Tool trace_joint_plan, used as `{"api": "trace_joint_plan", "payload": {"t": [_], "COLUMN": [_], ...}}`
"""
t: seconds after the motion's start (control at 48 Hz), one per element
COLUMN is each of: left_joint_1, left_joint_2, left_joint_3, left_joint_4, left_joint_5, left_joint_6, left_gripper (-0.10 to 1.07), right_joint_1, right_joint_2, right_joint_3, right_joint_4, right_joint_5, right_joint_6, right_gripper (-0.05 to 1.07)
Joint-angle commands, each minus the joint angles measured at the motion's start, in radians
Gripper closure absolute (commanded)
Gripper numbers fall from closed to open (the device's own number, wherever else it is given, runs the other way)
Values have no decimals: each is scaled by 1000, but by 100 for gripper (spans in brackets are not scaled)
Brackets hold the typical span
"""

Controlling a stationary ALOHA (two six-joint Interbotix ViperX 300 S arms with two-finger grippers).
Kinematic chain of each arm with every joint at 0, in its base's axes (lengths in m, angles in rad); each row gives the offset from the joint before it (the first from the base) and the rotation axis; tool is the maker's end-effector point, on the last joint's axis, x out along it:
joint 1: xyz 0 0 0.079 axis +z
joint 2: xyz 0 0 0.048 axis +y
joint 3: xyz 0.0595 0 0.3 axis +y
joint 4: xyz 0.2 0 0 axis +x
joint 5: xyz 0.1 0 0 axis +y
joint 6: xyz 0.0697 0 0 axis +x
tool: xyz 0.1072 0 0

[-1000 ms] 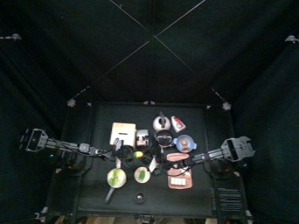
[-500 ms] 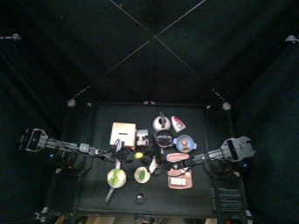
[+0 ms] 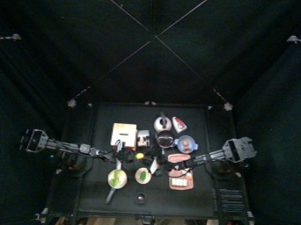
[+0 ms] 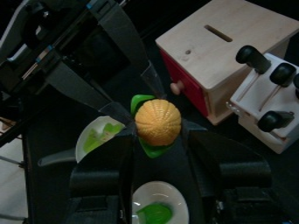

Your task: Remove corn husk

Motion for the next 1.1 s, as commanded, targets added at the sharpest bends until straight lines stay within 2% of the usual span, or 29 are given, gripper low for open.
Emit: {"api": "trace_joint_plan", "payload": {"t": [0.0, 0.188, 0.542, 1.083], "left_joint_1": [3, 8, 8, 9], "left_joint_2": [-2, -14, -61, -63], "left_joint_3": [-14, -5, 35, 55], "left_joint_4": [0, -2, -2, -2], "left_joint_5": [0, 0, -2, -2], "left_joint_6": [0, 0, 0, 2], "left_gripper": [33, 39, 39, 39], "right_joint_1": [-3, -3, 0, 2], "right_joint_2": [-18, -20, -26, -51], "right_joint_3": [-11, -2, 8, 29], "right_joint_4": [0, 8, 14, 14], "right_joint_5": [2, 3, 6, 20], "right_joint_6": [0, 0, 3, 3], "right_gripper": [43, 43, 43, 43]}}
